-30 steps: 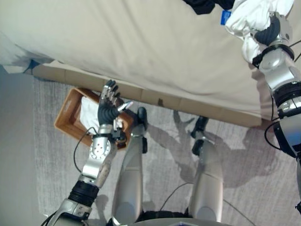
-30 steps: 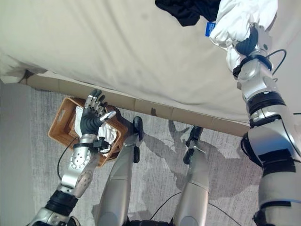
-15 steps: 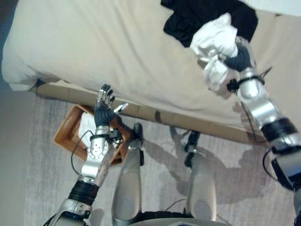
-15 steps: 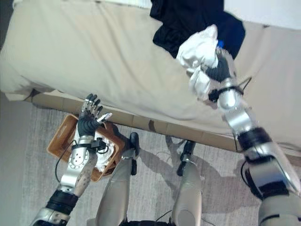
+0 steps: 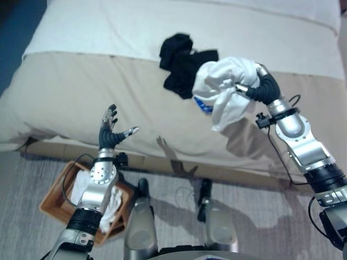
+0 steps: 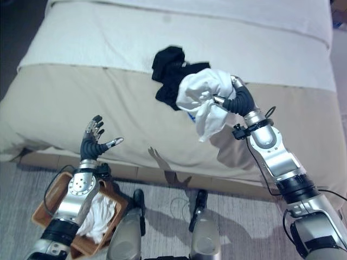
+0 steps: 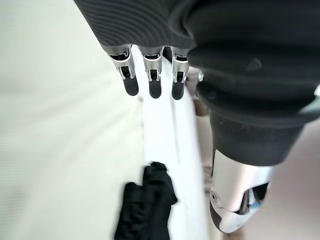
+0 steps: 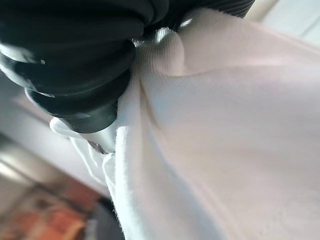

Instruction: Pick up clothes into the bucket

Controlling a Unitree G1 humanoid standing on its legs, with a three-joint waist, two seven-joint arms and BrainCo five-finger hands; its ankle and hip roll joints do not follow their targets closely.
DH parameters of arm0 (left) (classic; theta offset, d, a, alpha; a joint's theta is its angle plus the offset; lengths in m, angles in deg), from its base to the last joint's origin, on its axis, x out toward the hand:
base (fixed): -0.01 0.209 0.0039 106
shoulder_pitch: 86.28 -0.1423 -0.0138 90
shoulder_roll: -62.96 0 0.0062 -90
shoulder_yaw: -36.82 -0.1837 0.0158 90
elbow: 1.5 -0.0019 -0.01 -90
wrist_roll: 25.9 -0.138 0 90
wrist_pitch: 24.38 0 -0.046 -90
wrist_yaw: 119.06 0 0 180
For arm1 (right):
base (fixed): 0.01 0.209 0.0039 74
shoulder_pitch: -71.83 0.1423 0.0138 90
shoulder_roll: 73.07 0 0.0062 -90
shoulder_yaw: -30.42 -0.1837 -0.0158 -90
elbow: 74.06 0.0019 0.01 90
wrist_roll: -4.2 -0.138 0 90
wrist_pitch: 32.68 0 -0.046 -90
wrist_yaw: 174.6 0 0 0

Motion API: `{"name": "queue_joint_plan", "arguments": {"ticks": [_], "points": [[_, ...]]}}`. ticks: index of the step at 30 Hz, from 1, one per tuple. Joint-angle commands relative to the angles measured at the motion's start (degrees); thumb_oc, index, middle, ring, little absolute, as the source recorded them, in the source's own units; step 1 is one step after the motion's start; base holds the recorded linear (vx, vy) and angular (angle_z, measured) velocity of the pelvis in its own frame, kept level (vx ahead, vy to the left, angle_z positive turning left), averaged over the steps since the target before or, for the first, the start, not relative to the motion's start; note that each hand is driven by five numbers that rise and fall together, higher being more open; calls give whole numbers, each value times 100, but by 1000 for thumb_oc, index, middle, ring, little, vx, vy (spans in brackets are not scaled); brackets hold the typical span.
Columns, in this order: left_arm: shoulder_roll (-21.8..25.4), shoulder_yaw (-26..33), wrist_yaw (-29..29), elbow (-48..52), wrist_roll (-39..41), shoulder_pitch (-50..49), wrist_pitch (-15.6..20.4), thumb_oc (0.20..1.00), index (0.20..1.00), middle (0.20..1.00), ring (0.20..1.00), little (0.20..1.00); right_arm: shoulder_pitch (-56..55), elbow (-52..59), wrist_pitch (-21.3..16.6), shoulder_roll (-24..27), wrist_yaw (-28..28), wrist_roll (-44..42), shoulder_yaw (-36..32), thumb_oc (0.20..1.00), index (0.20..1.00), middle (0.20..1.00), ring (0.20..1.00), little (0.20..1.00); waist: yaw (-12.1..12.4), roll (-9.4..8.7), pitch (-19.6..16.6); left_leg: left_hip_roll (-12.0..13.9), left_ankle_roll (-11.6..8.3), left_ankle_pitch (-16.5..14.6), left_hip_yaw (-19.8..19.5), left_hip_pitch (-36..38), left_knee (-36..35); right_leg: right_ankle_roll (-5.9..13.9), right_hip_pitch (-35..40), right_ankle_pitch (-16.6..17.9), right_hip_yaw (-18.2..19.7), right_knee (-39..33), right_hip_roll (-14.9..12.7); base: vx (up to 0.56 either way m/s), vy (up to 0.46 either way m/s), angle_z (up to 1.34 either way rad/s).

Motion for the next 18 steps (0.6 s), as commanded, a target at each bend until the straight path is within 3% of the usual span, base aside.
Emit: {"name": "queue_joint_plan", "arguments": {"ticks": [1,5,6,13,18], "points": [[232,-149,278,199,-293,-88,205,1000,1000,1000,1000,1000,263,180,-391,13,220,-746,169,200,200,200,200,200,31,-196,-702,89,-158,-148,47,35,61,429,358,143,-94,-216,-229,150,-22,-18],[258,-506,753,17,-92,128,175,1000,1000,1000,1000,1000,186,387,-295,-152,612,-1212,297,200,200,200,200,200,-9,-194,-1056,122,-193,-126,159,389,-155,432,657,139,-134,-361,-167,102,-12,-9],[45,-676,841,-156,135,366,175,1000,1000,1000,1000,1000,161,494,-231,-228,736,-1301,428,200,200,200,200,200,-43,-206,-1199,135,-213,-119,188,516,-224,422,780,108,-161,-395,-137,53,-19,0],[-365,-1280,1134,-94,767,1249,99,1000,1000,1000,1000,1000,8,726,-68,-538,901,-1241,730,200,200,200,200,200,-83,-155,-1490,217,-307,-104,222,768,-313,404,1112,54,-354,-519,-54,69,-21,5],[-392,-1632,1417,-3,1155,1743,39,1000,1000,1000,1000,1000,-30,827,-15,-710,995,-1297,861,200,200,200,200,200,-121,-97,-1587,264,-359,-86,274,867,-359,402,1261,32,-447,-588,-25,37,-5,7]]}}
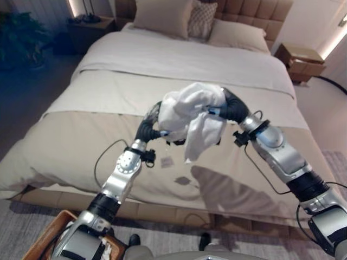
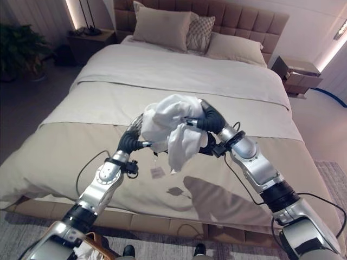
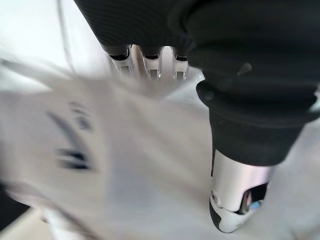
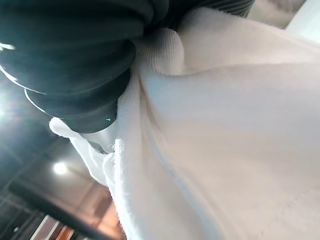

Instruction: Pick up clothes into the bucket

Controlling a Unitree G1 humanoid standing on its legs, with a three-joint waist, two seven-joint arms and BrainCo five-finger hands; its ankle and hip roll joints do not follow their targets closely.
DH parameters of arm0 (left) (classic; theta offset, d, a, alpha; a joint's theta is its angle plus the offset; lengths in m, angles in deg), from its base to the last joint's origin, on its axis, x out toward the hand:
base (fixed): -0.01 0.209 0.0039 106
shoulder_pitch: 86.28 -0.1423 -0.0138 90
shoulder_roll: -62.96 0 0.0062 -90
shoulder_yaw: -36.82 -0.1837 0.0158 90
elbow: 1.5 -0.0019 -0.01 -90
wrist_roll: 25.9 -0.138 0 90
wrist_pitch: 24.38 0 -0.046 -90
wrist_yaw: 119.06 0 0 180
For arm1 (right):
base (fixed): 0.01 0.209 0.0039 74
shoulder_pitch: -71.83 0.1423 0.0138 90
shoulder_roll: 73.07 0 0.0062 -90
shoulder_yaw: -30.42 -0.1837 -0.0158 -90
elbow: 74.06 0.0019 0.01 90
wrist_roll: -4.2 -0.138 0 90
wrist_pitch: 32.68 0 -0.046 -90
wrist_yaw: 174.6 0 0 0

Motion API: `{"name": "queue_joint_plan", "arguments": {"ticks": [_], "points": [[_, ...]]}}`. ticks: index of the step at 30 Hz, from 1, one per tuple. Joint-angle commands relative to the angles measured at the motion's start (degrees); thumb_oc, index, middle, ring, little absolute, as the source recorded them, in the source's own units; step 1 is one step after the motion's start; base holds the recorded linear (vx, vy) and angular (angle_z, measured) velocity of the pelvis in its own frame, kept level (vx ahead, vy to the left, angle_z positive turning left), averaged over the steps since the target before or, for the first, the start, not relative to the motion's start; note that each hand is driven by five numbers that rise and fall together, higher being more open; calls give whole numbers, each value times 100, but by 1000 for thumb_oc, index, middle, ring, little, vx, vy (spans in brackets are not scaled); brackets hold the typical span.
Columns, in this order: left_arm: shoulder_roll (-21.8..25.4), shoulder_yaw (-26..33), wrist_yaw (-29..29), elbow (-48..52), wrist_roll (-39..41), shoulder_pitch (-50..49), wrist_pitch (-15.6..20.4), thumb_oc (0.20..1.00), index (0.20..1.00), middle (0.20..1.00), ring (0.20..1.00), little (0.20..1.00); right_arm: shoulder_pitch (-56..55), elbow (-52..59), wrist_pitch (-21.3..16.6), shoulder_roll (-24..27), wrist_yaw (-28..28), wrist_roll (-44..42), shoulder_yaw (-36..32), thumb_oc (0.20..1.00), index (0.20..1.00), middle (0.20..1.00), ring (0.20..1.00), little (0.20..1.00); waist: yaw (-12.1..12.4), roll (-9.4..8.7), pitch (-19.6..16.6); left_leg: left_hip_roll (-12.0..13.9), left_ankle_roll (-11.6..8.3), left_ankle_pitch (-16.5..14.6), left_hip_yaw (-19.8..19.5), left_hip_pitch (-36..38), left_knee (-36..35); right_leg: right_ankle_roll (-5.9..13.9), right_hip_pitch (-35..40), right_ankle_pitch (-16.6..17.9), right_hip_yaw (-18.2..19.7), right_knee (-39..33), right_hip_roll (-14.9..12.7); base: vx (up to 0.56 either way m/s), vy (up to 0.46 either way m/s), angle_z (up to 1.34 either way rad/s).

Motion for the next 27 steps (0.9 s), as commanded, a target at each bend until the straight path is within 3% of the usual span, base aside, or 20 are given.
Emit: {"name": "queue_joint_plan", "arguments": {"ticks": [1,17,18,19,20,27], "points": [[41,-120,226,31,373,530,200,1000,1000,1000,1000,1000,161,587,-228,-6,-8,-277,-108,200,200,200,200,200,-95,-83,-146,212,-206,-112,194,-188,256,341,87,-68,-283,175,-187,29,0,7],[-157,-592,741,185,1103,1090,101,1000,1000,1000,1000,1000,38,637,-126,-58,249,-191,139,200,200,200,200,200,-234,-7,-315,228,-268,-84,294,-65,212,341,274,-84,-418,127,-179,11,2,3],[-206,-662,887,106,1304,1081,63,617,617,617,617,617,30,646,-144,-92,251,-242,138,200,200,200,200,200,-255,1,-328,230,-273,-82,309,-46,208,343,290,-85,-431,130,-182,0,0,0],[-206,-662,887,106,1304,1081,63,517,517,517,517,517,30,646,-144,-92,251,-242,137,200,200,200,200,200,-255,1,-328,230,-273,-82,309,-45,208,343,291,-85,-431,130,-182,0,0,0],[-374,-624,1059,-43,1680,966,-12,200,200,200,200,200,26,669,-168,-159,269,-295,142,200,200,200,200,200,-281,-9,-343,229,-278,-78,340,-40,199,348,306,-87,-439,131,-193,0,0,0],[-778,-538,1146,-403,2070,719,-64,200,200,200,200,200,-53,621,-188,-361,244,-247,120,200,200,200,200,200,-326,-29,-403,225,-278,-76,388,-17,178,351,302,-82,-465,155,-217,0,0,0]]}}
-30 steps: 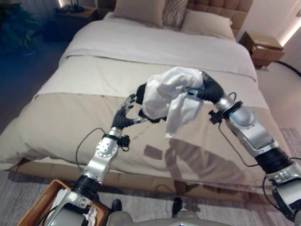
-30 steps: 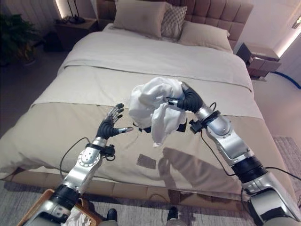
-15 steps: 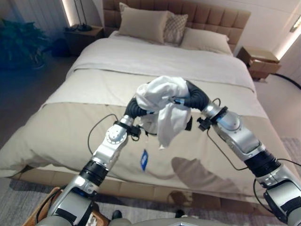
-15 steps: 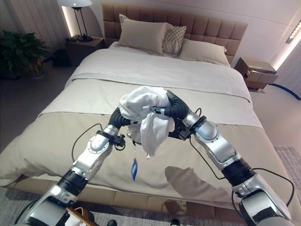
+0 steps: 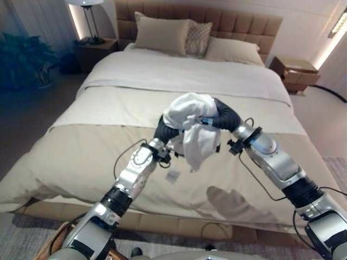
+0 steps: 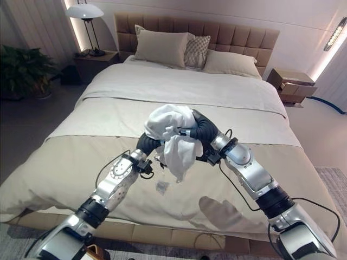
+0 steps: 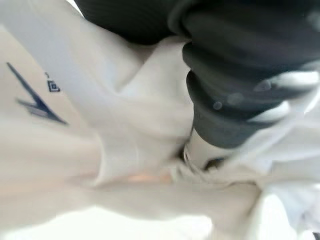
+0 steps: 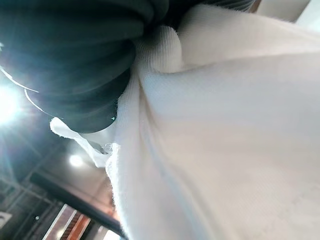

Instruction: Pick up clothes into the bucket

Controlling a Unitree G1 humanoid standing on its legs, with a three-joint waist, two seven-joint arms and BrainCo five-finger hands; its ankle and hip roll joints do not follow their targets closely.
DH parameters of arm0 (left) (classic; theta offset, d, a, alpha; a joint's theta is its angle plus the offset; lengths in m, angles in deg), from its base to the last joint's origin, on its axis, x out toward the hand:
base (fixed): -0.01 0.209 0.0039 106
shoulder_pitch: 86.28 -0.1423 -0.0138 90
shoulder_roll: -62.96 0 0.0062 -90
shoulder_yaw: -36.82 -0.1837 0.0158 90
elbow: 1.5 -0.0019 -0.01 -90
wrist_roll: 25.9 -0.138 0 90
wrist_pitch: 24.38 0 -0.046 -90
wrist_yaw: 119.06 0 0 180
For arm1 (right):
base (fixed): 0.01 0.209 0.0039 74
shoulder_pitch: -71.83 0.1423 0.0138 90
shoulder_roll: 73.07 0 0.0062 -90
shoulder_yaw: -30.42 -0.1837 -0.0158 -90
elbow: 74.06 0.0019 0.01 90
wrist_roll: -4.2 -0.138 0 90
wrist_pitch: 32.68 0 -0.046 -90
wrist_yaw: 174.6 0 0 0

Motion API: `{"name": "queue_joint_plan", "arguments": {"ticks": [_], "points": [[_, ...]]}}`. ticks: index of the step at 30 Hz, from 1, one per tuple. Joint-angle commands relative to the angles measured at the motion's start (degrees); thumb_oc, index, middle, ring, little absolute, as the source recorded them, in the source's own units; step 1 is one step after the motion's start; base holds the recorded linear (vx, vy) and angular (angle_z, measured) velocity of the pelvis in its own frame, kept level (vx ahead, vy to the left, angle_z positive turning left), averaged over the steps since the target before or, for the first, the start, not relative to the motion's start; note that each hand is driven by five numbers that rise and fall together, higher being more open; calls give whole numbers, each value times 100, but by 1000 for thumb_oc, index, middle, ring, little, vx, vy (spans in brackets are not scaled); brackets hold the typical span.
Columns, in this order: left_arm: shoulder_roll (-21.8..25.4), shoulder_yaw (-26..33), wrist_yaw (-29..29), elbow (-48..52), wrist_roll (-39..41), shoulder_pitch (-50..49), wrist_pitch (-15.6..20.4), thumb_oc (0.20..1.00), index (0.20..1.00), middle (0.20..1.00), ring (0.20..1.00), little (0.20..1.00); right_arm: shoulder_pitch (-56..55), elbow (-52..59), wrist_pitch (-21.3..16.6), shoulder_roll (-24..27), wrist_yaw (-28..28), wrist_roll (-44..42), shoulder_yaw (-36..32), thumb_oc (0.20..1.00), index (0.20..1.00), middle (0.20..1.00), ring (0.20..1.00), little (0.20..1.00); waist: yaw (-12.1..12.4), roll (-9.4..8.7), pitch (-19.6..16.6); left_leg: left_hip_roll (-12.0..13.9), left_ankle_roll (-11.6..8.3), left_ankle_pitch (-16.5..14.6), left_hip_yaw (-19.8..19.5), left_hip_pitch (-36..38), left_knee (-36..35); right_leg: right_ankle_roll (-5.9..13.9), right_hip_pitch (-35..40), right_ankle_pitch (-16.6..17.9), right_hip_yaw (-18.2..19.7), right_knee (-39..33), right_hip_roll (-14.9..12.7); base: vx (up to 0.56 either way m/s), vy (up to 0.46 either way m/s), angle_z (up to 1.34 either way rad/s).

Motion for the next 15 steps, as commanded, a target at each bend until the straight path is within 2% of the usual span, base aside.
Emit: {"name": "queue_joint_plan", "arguments": {"ticks": [1,11,12,13,15], "points": [[-237,17,189,-131,348,528,199,200,200,200,200,200,198,413,-234,-295,-22,-225,88,200,200,200,200,200,-43,-184,-88,254,-241,-174,504,-116,351,339,140,-71,-296,158,-188,0,0,0],[-366,409,114,-212,541,272,297,200,200,200,200,200,-24,268,-251,-547,-2,-329,-54,200,200,200,200,200,-70,-181,-105,293,-253,-168,554,-78,370,303,102,-170,-252,344,-189,-1,-7,0],[-375,518,59,-182,536,182,327,200,200,200,200,200,-121,257,-246,-580,-14,-321,-116,715,715,715,715,715,-74,-189,-93,334,-267,-177,561,-56,420,279,107,-228,-227,406,-167,8,-68,0],[-370,570,27,-162,525,136,340,200,200,200,200,200,-147,241,-250,-602,-25,-315,-135,1000,1000,1000,1000,1000,-76,-191,-85,362,-279,-179,551,-49,453,264,106,-268,-213,441,-149,4,-52,-1],[-335,755,-10,-11,530,-68,386,200,200,200,200,200,-223,175,-247,-674,-25,-422,-199,1000,1000,1000,1000,1000,-80,-197,-55,429,-311,-182,551,-32,532,217,105,-364,-195,553,-104,-3,-75,0]]}}
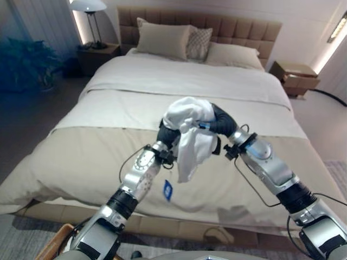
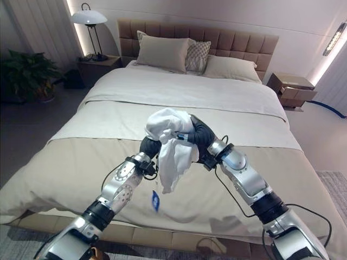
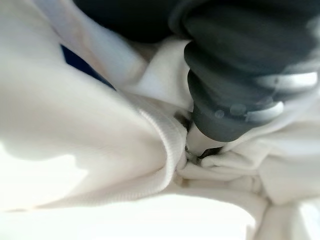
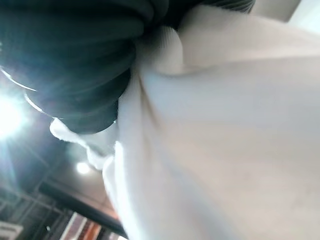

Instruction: Pick up clothes into the bucket

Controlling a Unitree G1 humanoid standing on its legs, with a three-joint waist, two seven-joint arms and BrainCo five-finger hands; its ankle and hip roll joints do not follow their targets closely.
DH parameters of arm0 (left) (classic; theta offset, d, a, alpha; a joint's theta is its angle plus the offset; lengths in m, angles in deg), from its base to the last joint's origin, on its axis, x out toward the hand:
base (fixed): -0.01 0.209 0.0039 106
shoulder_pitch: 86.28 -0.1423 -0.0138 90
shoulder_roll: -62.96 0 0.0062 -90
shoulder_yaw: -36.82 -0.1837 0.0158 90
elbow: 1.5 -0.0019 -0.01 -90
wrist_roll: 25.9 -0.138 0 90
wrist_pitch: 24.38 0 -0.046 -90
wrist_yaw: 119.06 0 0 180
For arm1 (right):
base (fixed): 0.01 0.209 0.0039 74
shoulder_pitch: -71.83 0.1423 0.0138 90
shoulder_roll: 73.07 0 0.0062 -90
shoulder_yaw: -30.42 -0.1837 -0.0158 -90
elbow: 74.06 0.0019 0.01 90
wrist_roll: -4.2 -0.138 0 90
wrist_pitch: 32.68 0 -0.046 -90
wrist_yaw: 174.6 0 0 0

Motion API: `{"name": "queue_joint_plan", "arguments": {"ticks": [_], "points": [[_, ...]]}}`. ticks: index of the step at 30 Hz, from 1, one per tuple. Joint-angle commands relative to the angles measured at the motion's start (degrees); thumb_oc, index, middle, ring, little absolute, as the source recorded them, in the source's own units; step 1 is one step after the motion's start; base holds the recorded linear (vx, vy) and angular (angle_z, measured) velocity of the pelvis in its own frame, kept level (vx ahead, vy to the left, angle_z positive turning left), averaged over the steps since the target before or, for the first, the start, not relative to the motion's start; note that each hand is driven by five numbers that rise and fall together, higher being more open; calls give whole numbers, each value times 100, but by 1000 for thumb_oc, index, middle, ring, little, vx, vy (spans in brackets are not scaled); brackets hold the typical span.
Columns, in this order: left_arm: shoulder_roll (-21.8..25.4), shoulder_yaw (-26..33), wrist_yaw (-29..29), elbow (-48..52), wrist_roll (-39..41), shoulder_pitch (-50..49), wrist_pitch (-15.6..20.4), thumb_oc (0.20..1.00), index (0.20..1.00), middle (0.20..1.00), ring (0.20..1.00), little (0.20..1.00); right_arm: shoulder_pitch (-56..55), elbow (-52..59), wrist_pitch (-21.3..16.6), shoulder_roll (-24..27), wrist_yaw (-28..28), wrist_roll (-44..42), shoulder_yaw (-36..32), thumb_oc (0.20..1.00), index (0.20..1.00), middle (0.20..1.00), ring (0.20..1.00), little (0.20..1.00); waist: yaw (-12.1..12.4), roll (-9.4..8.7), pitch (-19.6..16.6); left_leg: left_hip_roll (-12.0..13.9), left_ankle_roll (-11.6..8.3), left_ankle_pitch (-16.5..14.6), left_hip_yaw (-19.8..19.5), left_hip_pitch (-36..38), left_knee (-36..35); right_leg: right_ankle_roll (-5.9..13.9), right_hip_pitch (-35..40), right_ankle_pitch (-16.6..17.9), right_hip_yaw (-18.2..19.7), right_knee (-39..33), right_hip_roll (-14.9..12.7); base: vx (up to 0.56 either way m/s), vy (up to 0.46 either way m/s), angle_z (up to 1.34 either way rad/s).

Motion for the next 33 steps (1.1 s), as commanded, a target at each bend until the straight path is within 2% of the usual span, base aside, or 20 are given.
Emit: {"name": "queue_joint_plan", "arguments": {"ticks": [1,4,5,6,10,12,14,15,16,17,19,21,22,23,27,28,29,30,32,33], "points": [[8,470,-26,196,103,114,443,200,200,200,200,200,177,220,-262,-258,-12,-405,-163,1000,1000,1000,1000,1000,-53,-159,72,419,-322,-187,544,-27,554,169,74,-382,-165,582,-104,-4,-111,0],[113,553,-12,342,5,-103,458,200,200,200,200,200,133,236,-289,-295,21,-459,-188,1000,1000,1000,1000,1000,-53,-161,76,466,-339,-186,544,-4,576,135,77,-452,-146,640,-68,0,-70,-1],[393,871,47,621,-320,-588,519,200,200,200,200,200,-26,261,-337,-326,52,-408,-367,1000,1000,1000,1000,1000,-10,-153,108,592,-401,-138,493,41,635,56,120,-610,-145,763,42,2,-114,-2],[393,871,47,621,-320,-588,519,200,200,200,200,200,-26,261,-337,-326,52,-408,-367,1000,1000,1000,1000,1000,-10,-153,108,592,-401,-138,493,41,635,56,120,-610,-145,763,42,-3,-191,-2],[538,1355,107,850,-447,-1223,538,200,200,200,200,200,-257,382,-401,-230,71,-174,-601,1000,1000,1000,1000,1000,118,-128,152,829,-573,153,306,14,619,-81,239,-779,-308,757,308,-37,-132,14],[604,1591,59,1006,-540,-1429,581,200,200,200,200,200,-382,372,-447,-289,5,-154,-758,1000,1000,1000,1000,1000,300,-115,314,978,-710,505,33,-175,537,-181,252,-851,-542,748,497,-177,-152,29],[620,1631,14,1039,-574,-1432,587,200,200,200,200,200,-407,364,-502,-259,-103,-40,-862,1000,1000,1000,1000,1000,332,-121,433,1020,-734,624,-88,-399,579,-206,199,-865,-676,783,516,-172,-69,59],[620,1675,-24,1015,-623,-1408,605,200,200,200,200,200,-438,363,-540,-209,-205,123,-958,1000,1000,1000,1000,1000,316,-137,520,1064,-658,664,21,-597,673,-243,135,-878,-819,845,482,-153,-20,83],[620,1720,-125,993,-758,-1367,627,200,200,200,200,200,-440,312,-554,-179,-403,412,-1029,1000,1000,1000,1000,1000,280,-162,578,1098,-473,568,367,-721,885,-283,58,-883,-985,933,408,-292,-57,107],[631,1871,-269,928,-955,-1399,655,200,200,200,200,200,-523,221,-573,-197,-738,964,-1171,1000,1000,1000,1000,1000,202,-236,645,1194,-227,136,1094,-765,1488,-367,-93,-886,-1212,1066,299,-229,-61,132],[668,1972,-370,933,-1098,-1488,671,200,200,200,200,200,-738,134,-547,-290,-967,1304,-1321,1000,1000,1000,1000,1000,185,-247,658,1283,-221,-378,1306,-694,2031,-395,-201,-990,-1284,1202,235,-162,-5,112],[770,1989,-481,963,-1373,-1531,685,200,200,200,200,200,-958,15,-511,-419,-1178,1582,-1463,1000,1000,1000,1000,1000,182,-215,639,1320,-197,-668,1365,-585,2252,-422,-288,-996,-1521,1314,128,-96,76,59],[774,1979,-487,968,-1379,-1538,683,200,200,200,200,200,-971,18,-513,-428,-1185,1594,-1468,1000,1000,1000,1000,1000,177,-220,634,1314,-194,-674,1354,-589,2253,-416,-285,-1002,-1533,1324,121,-71,172,95],[820,1987,-583,1007,-1534,-1559,656,200,200,200,200,200,-1208,-99,-497,-531,-1375,1775,-1634,1000,1000,1000,1000,1000,136,-150,607,1295,-210,-809,1468,-425,1958,-346,-360,-921,-1791,1372,-13,-50,198,128],[821,2022,-718,971,-1699,-1596,605,200,200,200,200,200,-1541,-179,-418,-704,-1439,1878,-1753,1000,1000,1000,1000,1000,90,-27,525,1169,-310,-486,1737,-118,831,-89,-470,-592,-2212,1430,-326,-41,221,102],[819,2021,-721,969,-1704,-1593,605,200,200,200,200,200,-1539,-181,-417,-707,-1443,1886,-1751,1000,1000,1000,1000,1000,82,-33,518,1144,-300,-462,1739,-105,783,-75,-475,-580,-2216,1436,-345,-106,376,63],[882,2052,-817,1107,-1772,-1631,614,200,200,200,200,200,-1454,-217,-362,-717,-1504,1938,-1698,1000,1000,1000,1000,1000,133,-33,608,935,-228,-518,1631,-97,692,58,-640,-328,-2142,1491,-543,-53,198,59],[884,2057,-824,1125,-1776,-1639,604,200,200,200,200,200,-1447,-220,-360,-720,-1505,1938,-1694,1000,1000,1000,1000,1000,132,-44,610,915,-213,-528,1637,-97,695,74,-645,-311,-2132,1495,-564,-63,294,52],[924,2115,-881,1137,-1857,-1694,609,200,200,200,200,200,-1356,-265,-308,-760,-1474,1956,-1640,1000,1000,1000,1000,1000,208,-119,732,663,-55,-771,1571,-133,871,223,-678,-77,-2074,1557,-860,-17,320,15],[958,2116,-940,1143,-1971,-1688,592,200,200,200,200,200,-1309,-237,-264,-785,-1492,2032,-1597,1000,1000,1000,1000,1000,225,-166,860,412,129,-957,1515,-163,968,336,-748,100,-1989,1821,-1191,-14,330,2]]}}
